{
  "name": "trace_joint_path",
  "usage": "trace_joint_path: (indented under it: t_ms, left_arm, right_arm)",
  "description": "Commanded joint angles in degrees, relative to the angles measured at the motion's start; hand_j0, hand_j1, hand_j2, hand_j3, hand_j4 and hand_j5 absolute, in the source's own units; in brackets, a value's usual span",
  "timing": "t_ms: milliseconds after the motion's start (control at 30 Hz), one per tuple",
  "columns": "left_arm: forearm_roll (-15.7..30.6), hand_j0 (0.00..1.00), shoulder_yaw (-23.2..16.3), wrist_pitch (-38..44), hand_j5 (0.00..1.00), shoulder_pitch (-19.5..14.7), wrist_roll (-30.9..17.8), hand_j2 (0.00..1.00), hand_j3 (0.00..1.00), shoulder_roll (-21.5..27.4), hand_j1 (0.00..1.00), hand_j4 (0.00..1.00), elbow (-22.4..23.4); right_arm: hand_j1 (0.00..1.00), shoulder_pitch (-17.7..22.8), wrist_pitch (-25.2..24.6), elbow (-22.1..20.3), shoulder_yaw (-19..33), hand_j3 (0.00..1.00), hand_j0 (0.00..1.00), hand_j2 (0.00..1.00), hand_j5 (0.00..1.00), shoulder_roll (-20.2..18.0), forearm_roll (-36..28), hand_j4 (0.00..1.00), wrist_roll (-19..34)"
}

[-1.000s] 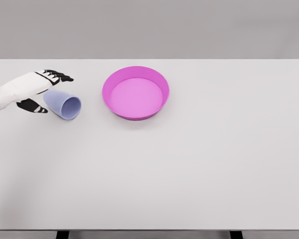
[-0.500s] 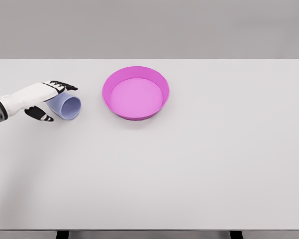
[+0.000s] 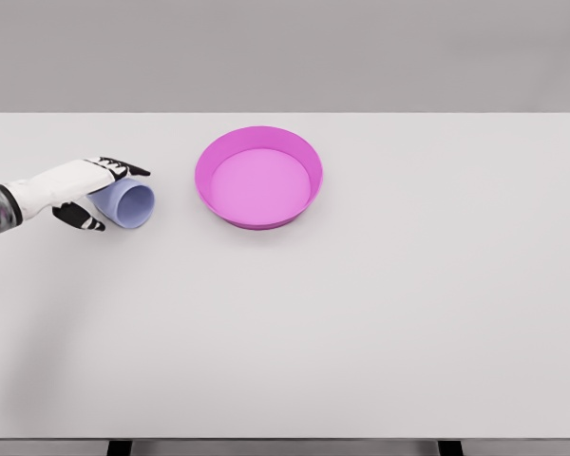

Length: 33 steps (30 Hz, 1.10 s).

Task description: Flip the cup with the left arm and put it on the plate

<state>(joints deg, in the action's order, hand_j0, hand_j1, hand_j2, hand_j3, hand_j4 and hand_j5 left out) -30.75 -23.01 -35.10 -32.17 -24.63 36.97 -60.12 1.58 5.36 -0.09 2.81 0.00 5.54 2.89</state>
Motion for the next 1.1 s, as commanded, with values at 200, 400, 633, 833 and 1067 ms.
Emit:
trace_joint_path:
  t_ms: [200, 400, 633, 833, 1067]
  left_arm:
    - [-0.1, 0.86, -0.1, 0.1, 0.86, -0.5, -0.1, 0.86, 0.86, -0.3, 0.86, 0.86, 1.4]
    - [0.0, 0.80, -0.1, 0.1, 0.80, -0.5, -0.1, 0.80, 0.80, -0.4, 0.80, 0.80, 1.4]
    - [0.1, 0.76, -0.1, 0.1, 0.76, -0.7, -0.1, 0.76, 0.76, -0.4, 0.76, 0.76, 1.4]
    - [0.2, 0.73, -0.1, 0.1, 0.73, -1.1, -0.9, 0.73, 0.73, -0.8, 0.73, 0.73, 1.4]
    - [3.1, 0.70, -0.1, 0.1, 0.70, -1.4, -0.9, 0.70, 0.70, -0.9, 0.70, 0.70, 1.3]
  right_arm:
    - [1.00, 0.0, 0.0, 0.0, 0.0, 1.00, 1.00, 1.00, 1.00, 0.0, 0.0, 1.00, 0.0]
    - [1.00, 0.0, 0.0, 0.0, 0.0, 1.00, 1.00, 1.00, 1.00, 0.0, 0.0, 1.00, 0.0]
    - [1.00, 0.0, 0.0, 0.0, 0.0, 1.00, 1.00, 1.00, 1.00, 0.0, 0.0, 1.00, 0.0]
    - [1.00, 0.0, 0.0, 0.0, 0.0, 1.00, 1.00, 1.00, 1.00, 0.0, 0.0, 1.00, 0.0]
    - [1.00, 0.0, 0.0, 0.0, 0.0, 1.00, 1.00, 1.00, 1.00, 0.0, 0.0, 1.00, 0.0]
